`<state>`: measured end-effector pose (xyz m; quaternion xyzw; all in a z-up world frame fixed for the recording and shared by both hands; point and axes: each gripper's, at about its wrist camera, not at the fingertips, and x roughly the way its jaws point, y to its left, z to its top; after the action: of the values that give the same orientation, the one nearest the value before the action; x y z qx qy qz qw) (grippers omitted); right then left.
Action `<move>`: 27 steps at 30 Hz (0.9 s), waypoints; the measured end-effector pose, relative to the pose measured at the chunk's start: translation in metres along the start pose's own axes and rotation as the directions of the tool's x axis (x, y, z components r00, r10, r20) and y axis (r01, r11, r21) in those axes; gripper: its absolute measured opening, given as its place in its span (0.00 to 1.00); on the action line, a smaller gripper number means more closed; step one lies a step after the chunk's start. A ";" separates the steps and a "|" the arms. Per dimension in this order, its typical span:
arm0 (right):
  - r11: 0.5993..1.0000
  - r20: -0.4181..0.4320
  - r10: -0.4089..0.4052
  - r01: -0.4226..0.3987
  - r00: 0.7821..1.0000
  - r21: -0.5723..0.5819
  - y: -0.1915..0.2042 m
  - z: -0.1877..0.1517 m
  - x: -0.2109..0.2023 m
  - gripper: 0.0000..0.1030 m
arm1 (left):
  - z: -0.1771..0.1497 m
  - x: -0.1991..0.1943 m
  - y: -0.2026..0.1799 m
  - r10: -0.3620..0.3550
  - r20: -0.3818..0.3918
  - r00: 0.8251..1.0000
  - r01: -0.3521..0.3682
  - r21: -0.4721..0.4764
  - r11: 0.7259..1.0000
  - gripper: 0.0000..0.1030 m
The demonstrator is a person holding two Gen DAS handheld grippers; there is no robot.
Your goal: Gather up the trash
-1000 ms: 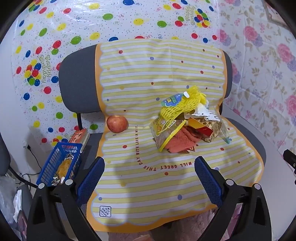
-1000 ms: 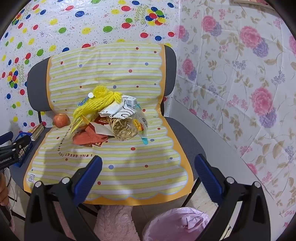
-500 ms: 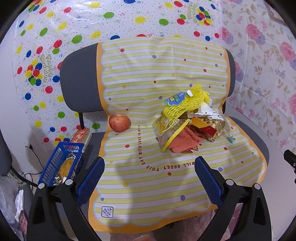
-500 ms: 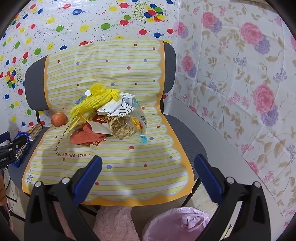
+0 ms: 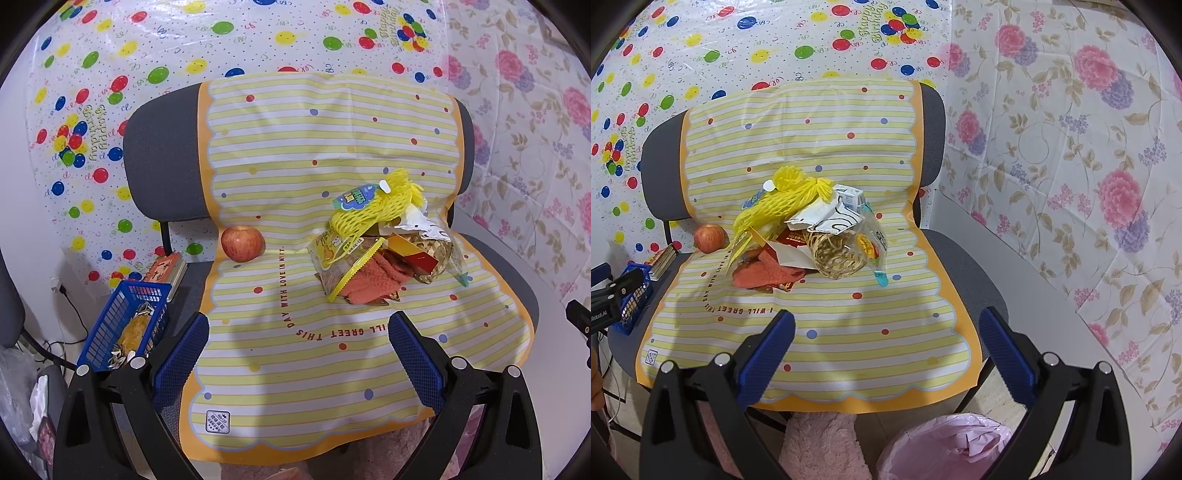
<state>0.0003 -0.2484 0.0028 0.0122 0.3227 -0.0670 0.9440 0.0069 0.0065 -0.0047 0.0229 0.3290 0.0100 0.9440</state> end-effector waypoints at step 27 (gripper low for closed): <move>1.000 0.002 0.002 -0.002 1.000 0.000 0.005 0.003 0.002 0.94 | 0.004 0.000 0.010 0.008 -0.003 1.000 -0.008 -0.015 1.000 0.94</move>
<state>0.0037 -0.2440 0.0038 0.0127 0.3217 -0.0660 0.9445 0.0096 0.0166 -0.0007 0.0172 0.3300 0.0163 0.9437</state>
